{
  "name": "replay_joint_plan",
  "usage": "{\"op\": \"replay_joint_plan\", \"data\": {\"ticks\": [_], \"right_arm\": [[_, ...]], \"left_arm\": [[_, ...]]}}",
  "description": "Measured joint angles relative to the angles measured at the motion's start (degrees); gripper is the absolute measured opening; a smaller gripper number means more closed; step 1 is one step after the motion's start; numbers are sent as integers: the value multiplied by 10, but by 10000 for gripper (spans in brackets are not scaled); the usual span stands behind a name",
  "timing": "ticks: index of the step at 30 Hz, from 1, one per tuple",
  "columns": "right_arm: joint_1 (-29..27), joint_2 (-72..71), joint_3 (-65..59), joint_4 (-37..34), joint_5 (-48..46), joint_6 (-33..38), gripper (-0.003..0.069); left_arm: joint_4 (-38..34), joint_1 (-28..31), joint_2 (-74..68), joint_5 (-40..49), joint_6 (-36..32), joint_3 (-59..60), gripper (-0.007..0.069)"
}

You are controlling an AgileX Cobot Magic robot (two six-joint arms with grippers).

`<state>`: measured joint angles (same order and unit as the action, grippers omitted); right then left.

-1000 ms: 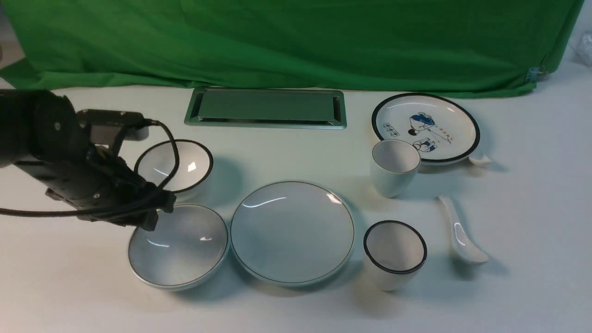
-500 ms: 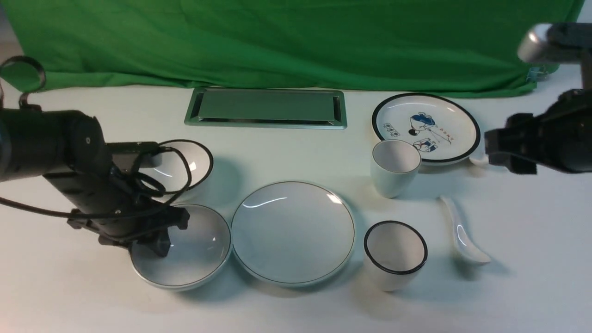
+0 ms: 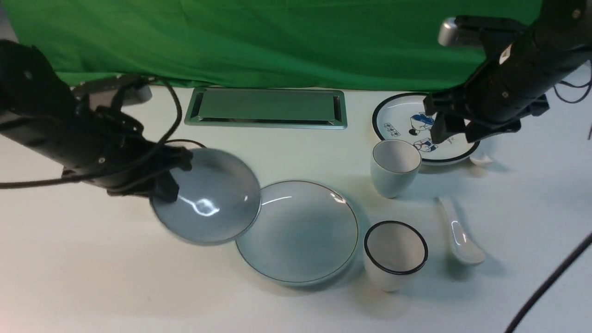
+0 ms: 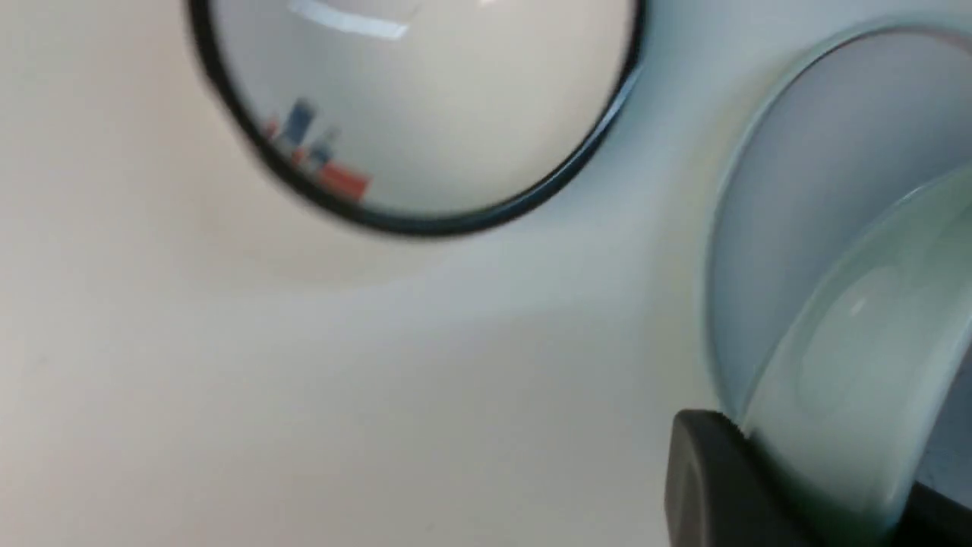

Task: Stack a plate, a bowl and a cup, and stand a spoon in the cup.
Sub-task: Use the left arm to put the blue rice bowl into the blue large plate in the middle, then use the right arm to grab a blue teacup

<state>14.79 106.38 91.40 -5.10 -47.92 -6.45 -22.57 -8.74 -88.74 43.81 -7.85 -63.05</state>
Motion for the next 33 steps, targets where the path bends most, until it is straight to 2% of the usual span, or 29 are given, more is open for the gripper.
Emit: {"op": "replay_joint_plan", "data": {"ticks": [2,9,15,17,18,19,21,22,23,26,30,33], "right_arm": [[0,17,9,-2,-1,0,454],[0,104,44,-19,-3,3,454],[0,125,49,-37,-1,13,447],[0,134,49,-39,2,13,394],[0,138,49,-40,3,14,342],[0,138,49,-40,3,14,332],[0,142,50,-41,6,14,177],[0,142,52,-41,6,14,152],[0,142,62,-39,1,15,87],[0,139,86,-39,-14,18,84],[1,110,144,-39,-65,31,83],[13,78,175,-36,-106,50,83]], "left_arm": [[-9,-7,-6,-11,-5,-7,52],[-32,-97,-136,-66,-13,-42,52],[-42,-110,-185,-74,-13,-53,52],[-45,-110,-188,-75,-13,-56,52],[-45,-110,-188,-76,-13,-57,54],[-45,-110,-188,-76,-13,-57,54],[-46,-110,-188,-79,-13,-57,78],[-46,-110,-188,-80,-13,-57,85],[-46,-110,-188,-82,-13,-57,146],[-45,-110,-188,-81,-13,-60,235],[-44,-110,-188,-66,-12,-84,432],[-26,-110,-187,-30,1,-119,503]]}}
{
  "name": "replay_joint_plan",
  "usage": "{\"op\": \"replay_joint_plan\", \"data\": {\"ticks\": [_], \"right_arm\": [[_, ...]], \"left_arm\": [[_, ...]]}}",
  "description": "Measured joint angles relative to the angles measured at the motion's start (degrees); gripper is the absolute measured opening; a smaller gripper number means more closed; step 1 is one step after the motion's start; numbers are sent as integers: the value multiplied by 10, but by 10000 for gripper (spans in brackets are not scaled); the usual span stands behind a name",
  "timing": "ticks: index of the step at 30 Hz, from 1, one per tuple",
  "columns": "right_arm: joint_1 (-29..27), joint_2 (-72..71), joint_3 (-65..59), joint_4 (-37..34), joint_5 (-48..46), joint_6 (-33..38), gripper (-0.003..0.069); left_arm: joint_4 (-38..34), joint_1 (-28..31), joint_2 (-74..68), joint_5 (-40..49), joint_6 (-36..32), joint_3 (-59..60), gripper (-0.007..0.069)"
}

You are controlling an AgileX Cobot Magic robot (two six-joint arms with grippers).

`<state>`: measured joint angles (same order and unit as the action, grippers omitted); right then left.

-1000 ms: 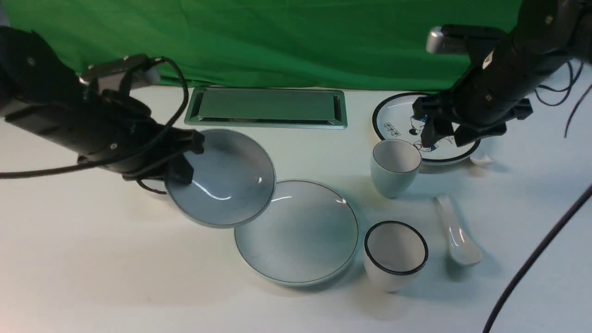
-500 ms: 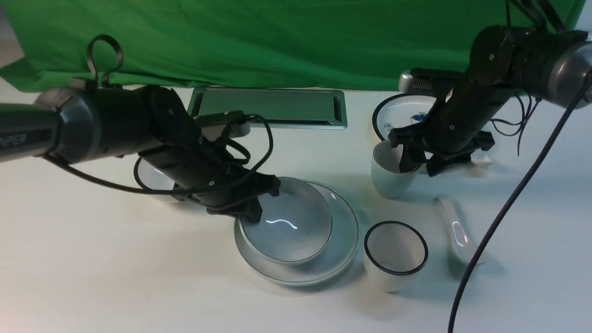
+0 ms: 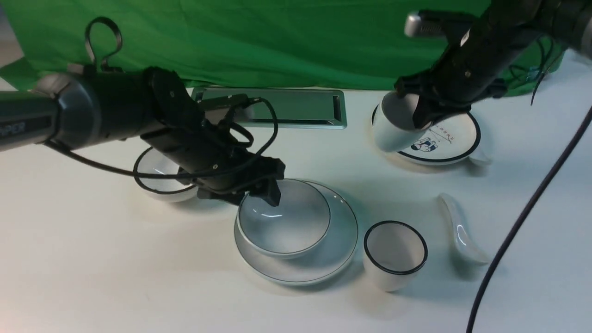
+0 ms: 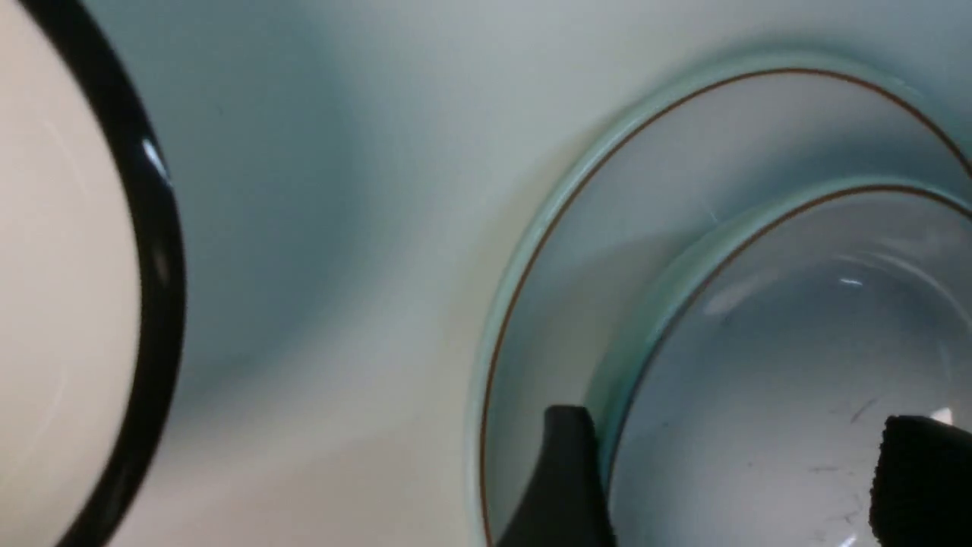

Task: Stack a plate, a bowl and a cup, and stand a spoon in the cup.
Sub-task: Use the right arm to grab a blue teacup, then use the right arm to put the blue teacup into the blue rice bowl in the middle

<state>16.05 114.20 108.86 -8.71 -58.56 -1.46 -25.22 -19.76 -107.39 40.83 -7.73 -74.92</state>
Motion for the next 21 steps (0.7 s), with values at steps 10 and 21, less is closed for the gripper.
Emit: {"op": "replay_joint_plan", "data": {"ticks": [10,21], "right_arm": [[138,-13,11,-1,-41,39,84],[207,69,11,-1,-2,39,85]], "left_arm": [[260,23,105,174,158,-89,110],[286,124,248,246,169,-90,4]]}}
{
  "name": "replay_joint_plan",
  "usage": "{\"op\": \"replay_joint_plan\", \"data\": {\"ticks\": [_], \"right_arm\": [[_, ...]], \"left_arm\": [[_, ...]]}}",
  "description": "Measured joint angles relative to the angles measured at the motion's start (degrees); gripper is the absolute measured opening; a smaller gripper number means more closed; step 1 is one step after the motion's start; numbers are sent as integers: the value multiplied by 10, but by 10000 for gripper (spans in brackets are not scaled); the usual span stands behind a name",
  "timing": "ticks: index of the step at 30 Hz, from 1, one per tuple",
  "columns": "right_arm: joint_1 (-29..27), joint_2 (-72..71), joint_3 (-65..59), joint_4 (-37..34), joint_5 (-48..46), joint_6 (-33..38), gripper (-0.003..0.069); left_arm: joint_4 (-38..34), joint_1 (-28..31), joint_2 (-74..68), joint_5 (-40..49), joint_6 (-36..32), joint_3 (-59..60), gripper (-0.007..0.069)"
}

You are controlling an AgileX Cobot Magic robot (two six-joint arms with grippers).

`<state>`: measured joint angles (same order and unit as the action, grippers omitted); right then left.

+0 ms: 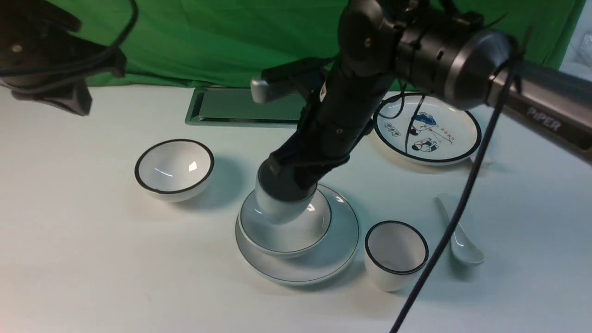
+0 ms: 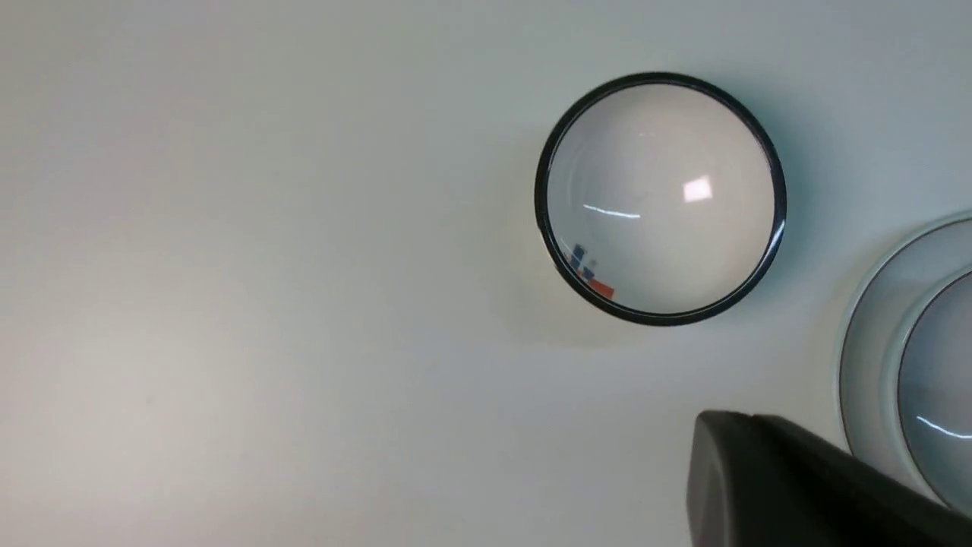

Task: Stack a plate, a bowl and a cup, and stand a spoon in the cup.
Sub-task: Use the right arm to put the blue teacup into the blue rice bowl in the middle, then use the right arm to grab a blue soup spoon

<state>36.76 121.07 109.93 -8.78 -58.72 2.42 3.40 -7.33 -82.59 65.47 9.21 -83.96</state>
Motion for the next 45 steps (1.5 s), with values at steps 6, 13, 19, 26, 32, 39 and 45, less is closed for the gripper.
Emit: {"op": "replay_joint_plan", "data": {"ticks": [6,13,19,26,32,39,45], "right_arm": [[0,25,0,9,2,0,127],[0,25,0,11,12,0,315],[-7,4,53,126,-65,-6,377],[-132,-67,35,118,-80,-24,391],[-242,-77,-101,88,-75,-24,461],[-250,-56,-194,61,14,-27,468],[-250,-8,-194,57,46,-29,468]], "left_arm": [[-1,3,39,2,-2,-1,4],[-3,4,45,3,-3,-1,4],[-4,4,45,4,-6,-1,4],[-5,4,45,7,-16,-2,4],[-17,4,45,12,-20,-2,4],[-34,4,45,-14,-20,-2,4],[-40,4,45,-17,-20,-2,4]]}}
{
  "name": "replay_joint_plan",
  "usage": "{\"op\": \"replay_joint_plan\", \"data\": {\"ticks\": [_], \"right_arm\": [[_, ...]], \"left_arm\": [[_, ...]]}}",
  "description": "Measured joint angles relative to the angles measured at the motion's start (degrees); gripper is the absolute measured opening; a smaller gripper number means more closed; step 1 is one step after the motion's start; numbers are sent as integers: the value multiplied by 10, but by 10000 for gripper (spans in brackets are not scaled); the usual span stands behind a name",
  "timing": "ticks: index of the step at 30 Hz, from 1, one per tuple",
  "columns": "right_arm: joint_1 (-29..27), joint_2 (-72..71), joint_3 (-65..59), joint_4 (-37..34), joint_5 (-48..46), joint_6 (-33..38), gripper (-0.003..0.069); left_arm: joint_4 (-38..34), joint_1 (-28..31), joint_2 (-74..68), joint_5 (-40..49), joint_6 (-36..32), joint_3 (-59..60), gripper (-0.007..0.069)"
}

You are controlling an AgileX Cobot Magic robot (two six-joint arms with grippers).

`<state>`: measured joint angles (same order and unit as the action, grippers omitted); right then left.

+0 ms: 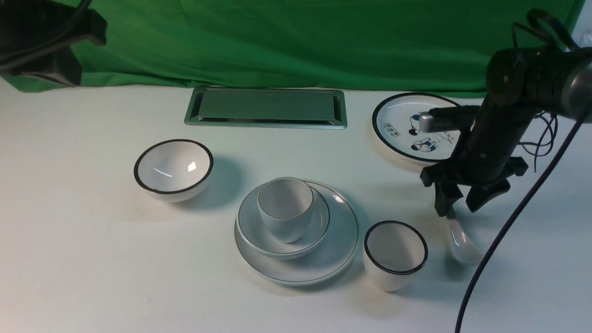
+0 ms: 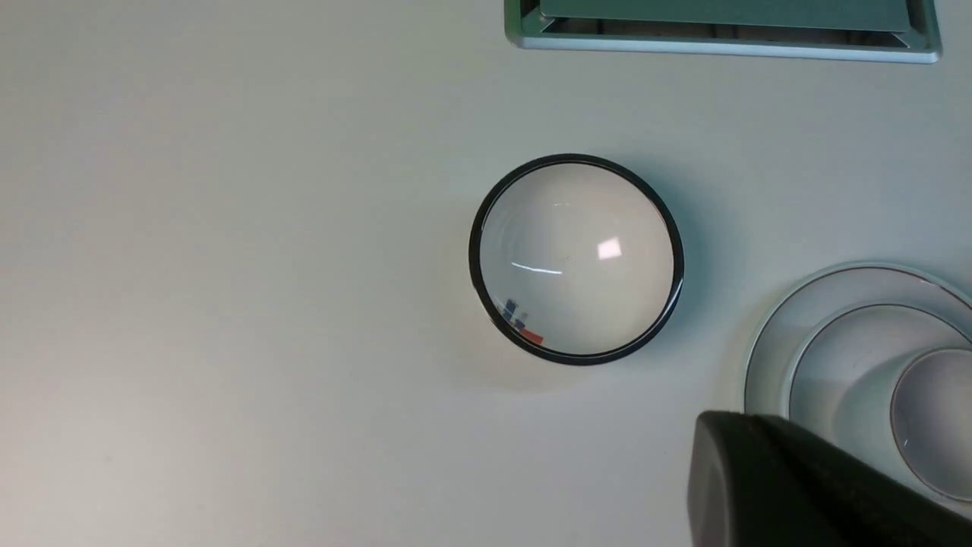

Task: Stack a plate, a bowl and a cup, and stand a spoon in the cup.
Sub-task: Use the right arm to grab a blue soup spoon

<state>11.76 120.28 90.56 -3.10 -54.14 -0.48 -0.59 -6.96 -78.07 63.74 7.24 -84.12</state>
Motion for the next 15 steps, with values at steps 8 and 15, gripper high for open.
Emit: {"op": "replay_joint_plan", "data": {"ticks": [8,15], "right_arm": [[0,-3,6,-1,-6,-6,167],[25,-163,-20,-83,150,26,167]], "left_arm": [[-4,0,0,0,0,0,4],[-25,0,0,0,-11,0,4]]}}
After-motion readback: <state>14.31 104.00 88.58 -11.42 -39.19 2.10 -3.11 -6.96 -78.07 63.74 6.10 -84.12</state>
